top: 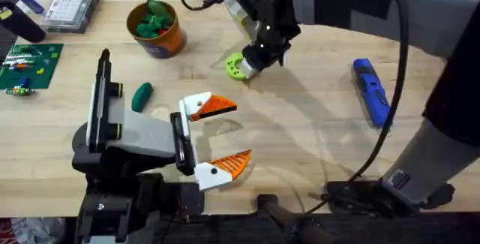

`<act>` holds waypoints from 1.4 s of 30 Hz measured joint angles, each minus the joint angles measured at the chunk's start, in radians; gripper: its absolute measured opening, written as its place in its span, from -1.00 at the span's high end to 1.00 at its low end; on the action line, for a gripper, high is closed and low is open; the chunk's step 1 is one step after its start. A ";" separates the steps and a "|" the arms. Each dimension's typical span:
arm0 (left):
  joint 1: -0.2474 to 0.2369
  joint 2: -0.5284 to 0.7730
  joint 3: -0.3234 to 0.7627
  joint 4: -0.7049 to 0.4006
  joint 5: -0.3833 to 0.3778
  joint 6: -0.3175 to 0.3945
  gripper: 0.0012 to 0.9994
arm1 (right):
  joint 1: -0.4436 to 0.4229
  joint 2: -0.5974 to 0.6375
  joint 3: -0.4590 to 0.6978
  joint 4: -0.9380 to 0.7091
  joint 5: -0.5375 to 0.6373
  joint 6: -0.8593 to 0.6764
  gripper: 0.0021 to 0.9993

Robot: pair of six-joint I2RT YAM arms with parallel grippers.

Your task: Pick up the gripper from the table and insert it into the empty holder that is missing its gripper. Then pick up a screw, insert it into the mounting hole, and use the screwdriver to tighten it. Finally, clean up the table by picking up the vegetable and placing it into the bucket.

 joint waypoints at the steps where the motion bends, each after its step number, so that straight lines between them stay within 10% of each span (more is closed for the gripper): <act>1: 0.000 0.000 0.000 0.000 0.000 0.000 -0.98 | 0.000 0.000 0.003 0.008 0.000 0.000 0.14; 31: 0.000 0.000 0.000 0.000 0.000 0.000 -0.98 | 0.000 0.050 0.013 0.144 0.000 0.000 0.14; 36: 0.000 0.000 0.000 0.000 0.000 0.000 -0.98 | 0.000 0.056 0.014 0.146 0.000 -0.004 0.95; 42: 0.000 0.000 0.000 0.000 0.000 0.000 -0.98 | 0.000 0.056 0.015 0.145 0.000 -0.003 0.97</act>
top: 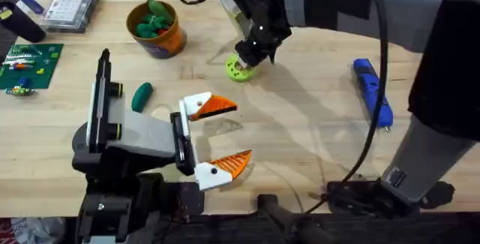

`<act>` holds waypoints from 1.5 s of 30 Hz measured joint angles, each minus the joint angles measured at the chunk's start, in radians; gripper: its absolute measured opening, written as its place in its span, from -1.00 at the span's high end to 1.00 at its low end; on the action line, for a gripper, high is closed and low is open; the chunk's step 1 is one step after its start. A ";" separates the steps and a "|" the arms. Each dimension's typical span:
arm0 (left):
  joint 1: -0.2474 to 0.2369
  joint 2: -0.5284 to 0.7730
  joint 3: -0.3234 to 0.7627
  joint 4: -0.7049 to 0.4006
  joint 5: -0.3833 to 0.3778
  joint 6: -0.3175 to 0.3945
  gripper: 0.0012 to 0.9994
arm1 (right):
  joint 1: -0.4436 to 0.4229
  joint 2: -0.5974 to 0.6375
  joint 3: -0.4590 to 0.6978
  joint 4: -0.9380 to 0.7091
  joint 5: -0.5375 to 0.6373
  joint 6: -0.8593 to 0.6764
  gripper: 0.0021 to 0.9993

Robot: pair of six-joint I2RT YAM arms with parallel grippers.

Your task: Pick up the gripper from the table and insert it into the empty holder that is missing its gripper. Then pick up a screw, insert it into the mounting hole, and use the screwdriver to tighten it. Finally, clean up the table by picking up the vegetable and placing it into the bucket.

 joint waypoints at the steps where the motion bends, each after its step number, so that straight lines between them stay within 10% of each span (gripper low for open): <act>1: 0.000 0.000 0.000 0.000 0.000 0.000 -0.98 | 0.000 0.000 0.000 0.000 0.000 0.000 0.97; 4: 0.000 0.000 0.000 0.000 0.000 0.000 -0.98 | 0.000 0.000 0.000 0.000 0.000 0.002 0.82; 8: 0.000 0.000 0.000 0.000 0.000 0.000 -0.98 | 0.000 0.000 0.000 0.000 0.000 -0.001 0.03; 12: 0.000 0.000 0.000 0.000 0.000 0.000 -0.98 | 0.000 0.000 0.004 -0.010 0.000 0.000 -0.12; 23: 0.000 0.000 0.000 0.000 0.000 0.000 -0.98 | 0.000 0.000 0.096 -0.091 0.000 0.000 -0.16; 30: 0.000 0.000 0.000 0.000 0.000 0.000 -0.98 | 0.000 0.000 0.097 -0.105 0.000 -0.001 0.31; 45: 0.000 0.000 0.000 0.000 0.000 0.000 -0.98 | 0.000 0.000 0.097 -0.108 -0.003 0.000 0.44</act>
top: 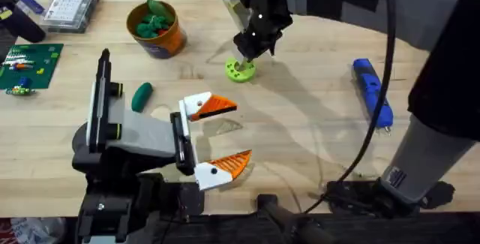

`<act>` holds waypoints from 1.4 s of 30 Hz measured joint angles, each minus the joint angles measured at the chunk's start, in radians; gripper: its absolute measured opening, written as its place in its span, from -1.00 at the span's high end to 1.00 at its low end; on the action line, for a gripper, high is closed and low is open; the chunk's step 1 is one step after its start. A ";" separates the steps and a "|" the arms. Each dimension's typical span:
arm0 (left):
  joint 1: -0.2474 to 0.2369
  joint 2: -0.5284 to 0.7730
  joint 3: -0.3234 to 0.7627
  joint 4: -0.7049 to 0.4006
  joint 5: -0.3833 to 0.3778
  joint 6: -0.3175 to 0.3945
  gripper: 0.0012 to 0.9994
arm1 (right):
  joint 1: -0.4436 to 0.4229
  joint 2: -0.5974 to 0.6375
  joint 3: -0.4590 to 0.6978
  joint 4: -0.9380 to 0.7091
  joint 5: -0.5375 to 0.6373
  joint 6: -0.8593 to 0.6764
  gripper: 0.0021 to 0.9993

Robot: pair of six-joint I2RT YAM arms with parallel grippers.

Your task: Pick up the gripper from the table and insert it into the empty holder that is missing its gripper. Then pick up a screw, insert it into the mounting hole, and use the screwdriver to tighten it. Finally, clean up the table by picking up the vegetable and placing it into the bucket.

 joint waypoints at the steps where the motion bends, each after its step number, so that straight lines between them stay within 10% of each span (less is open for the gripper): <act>1: 0.000 0.000 0.000 0.000 0.000 0.000 -0.98 | 0.000 0.000 0.000 0.000 -0.002 0.000 0.45; 42: 0.000 0.000 0.000 0.000 0.000 0.000 -0.98 | 0.000 0.001 -0.001 0.008 -0.016 0.000 0.64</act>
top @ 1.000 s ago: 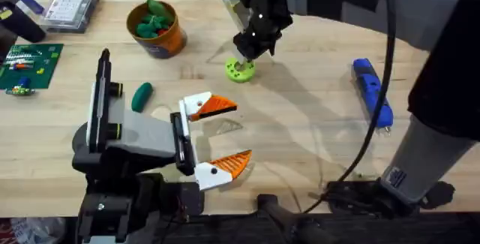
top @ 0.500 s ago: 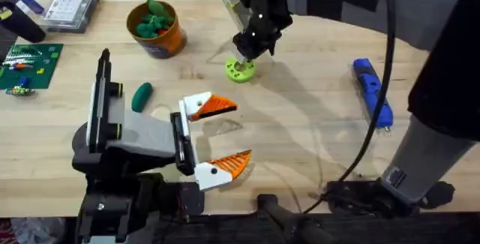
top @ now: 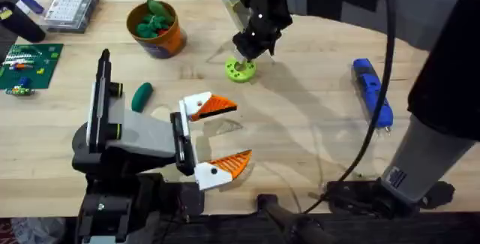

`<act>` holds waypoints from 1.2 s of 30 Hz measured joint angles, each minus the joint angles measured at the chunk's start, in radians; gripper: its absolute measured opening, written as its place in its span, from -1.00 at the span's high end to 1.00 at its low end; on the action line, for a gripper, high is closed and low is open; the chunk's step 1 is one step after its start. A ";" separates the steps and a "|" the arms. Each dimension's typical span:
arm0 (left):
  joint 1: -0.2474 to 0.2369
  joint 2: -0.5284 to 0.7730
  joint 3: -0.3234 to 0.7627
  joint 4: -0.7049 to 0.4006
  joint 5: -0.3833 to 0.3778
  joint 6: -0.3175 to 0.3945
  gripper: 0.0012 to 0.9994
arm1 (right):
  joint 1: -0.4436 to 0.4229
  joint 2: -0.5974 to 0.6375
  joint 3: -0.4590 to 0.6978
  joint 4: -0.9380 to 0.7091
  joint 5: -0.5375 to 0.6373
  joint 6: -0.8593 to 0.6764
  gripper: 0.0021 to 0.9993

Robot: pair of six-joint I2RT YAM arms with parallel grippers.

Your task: Pick up the gripper from the table and insert it into the empty holder that is missing its gripper. Then pick up a screw, insert it into the mounting hole, and use the screwdriver to tighten it. Finally, clean up the table by picking up the vegetable and placing it into the bucket.

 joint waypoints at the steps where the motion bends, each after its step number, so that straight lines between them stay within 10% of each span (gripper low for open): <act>1: 0.000 0.000 0.000 0.000 0.000 0.000 -0.98 | 0.000 0.002 0.000 -0.001 0.000 0.000 0.64; 10: 0.000 0.000 0.000 0.000 0.000 0.000 -0.98 | -0.001 0.030 0.000 -0.001 -0.007 -0.001 0.99; 36: 0.000 0.000 0.000 0.000 0.000 0.000 -0.98 | -0.002 0.001 0.049 -0.142 -0.019 -0.008 1.00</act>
